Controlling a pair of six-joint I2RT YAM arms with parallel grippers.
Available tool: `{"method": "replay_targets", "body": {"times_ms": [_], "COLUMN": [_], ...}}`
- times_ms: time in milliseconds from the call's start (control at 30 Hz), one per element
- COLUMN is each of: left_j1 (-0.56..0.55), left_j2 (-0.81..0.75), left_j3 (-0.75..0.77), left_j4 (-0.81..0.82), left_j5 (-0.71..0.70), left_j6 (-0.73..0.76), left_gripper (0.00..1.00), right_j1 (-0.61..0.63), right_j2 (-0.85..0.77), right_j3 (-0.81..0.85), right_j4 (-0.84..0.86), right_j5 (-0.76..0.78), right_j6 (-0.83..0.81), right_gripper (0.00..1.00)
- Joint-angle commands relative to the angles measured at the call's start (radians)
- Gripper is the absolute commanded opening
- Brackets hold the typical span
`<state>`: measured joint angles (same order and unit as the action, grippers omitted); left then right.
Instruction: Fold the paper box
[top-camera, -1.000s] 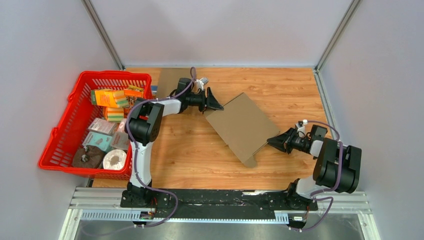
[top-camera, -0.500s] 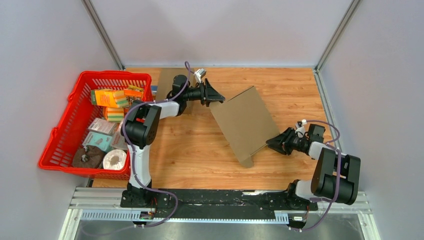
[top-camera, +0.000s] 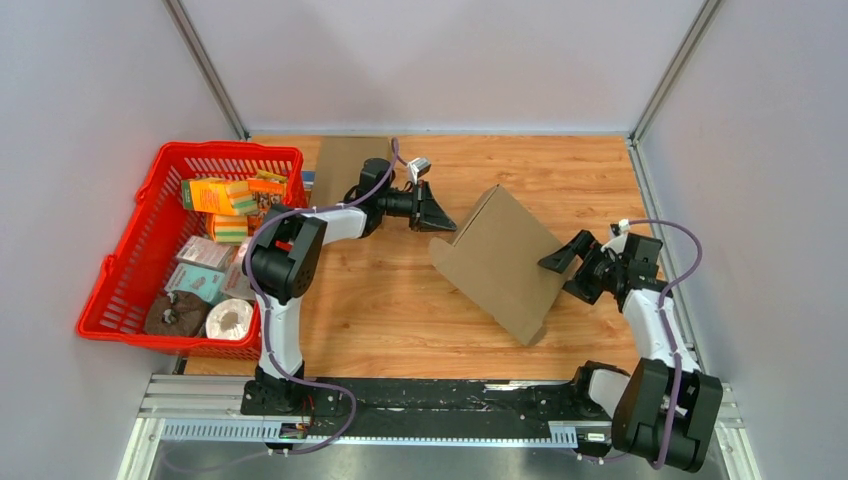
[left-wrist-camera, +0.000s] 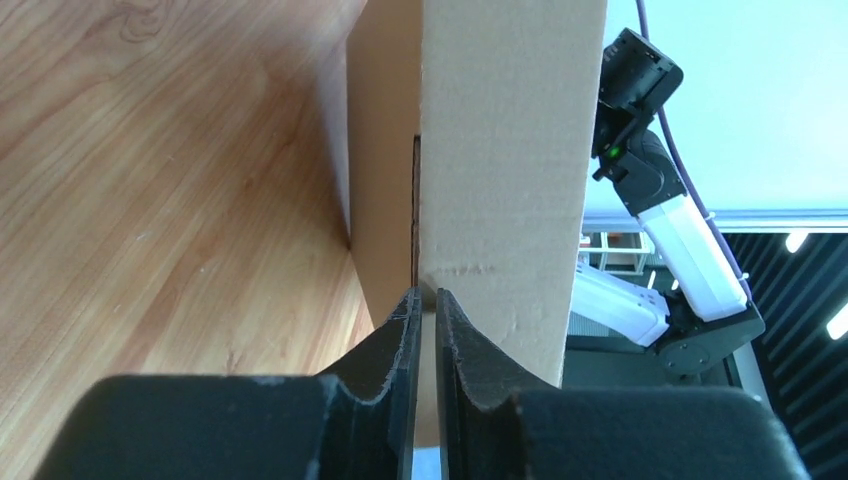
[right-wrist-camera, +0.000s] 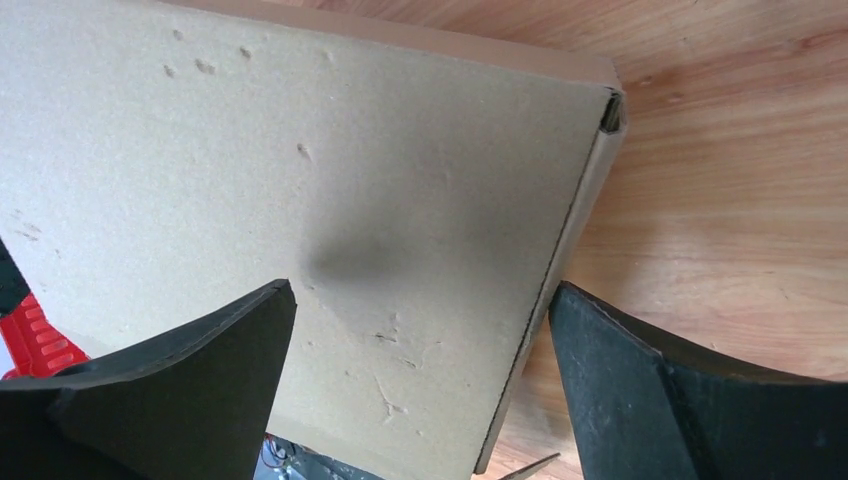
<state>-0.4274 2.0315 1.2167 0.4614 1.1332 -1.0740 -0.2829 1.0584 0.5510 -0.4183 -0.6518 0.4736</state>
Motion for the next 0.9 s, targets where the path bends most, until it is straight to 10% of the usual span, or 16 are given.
{"method": "replay_targets", "body": {"times_ms": [0,333,867], "left_j1": [-0.037,-0.065,-0.065], "left_j2": [-0.062,-0.005,-0.171], "left_j3": [0.012,-0.080,-0.272], "left_j4": [0.095,0.925,0.794], "left_j5": [0.022,-0.041,-0.098], "left_j6": [-0.047,-0.657,-0.497], "left_gripper": [0.17,0.28,0.30], "right_j1": [0.019,0.060,0.366], "right_j2": [0.047,0.224,0.323], "right_j3": [-0.026,-0.059,0.185], "right_j4": [0.094,0.400,0.121], "right_j5": [-0.061,-0.158,0.190], "right_j6": [0.031,0.119,-0.035], "right_gripper": [0.96,0.63,0.93]}}
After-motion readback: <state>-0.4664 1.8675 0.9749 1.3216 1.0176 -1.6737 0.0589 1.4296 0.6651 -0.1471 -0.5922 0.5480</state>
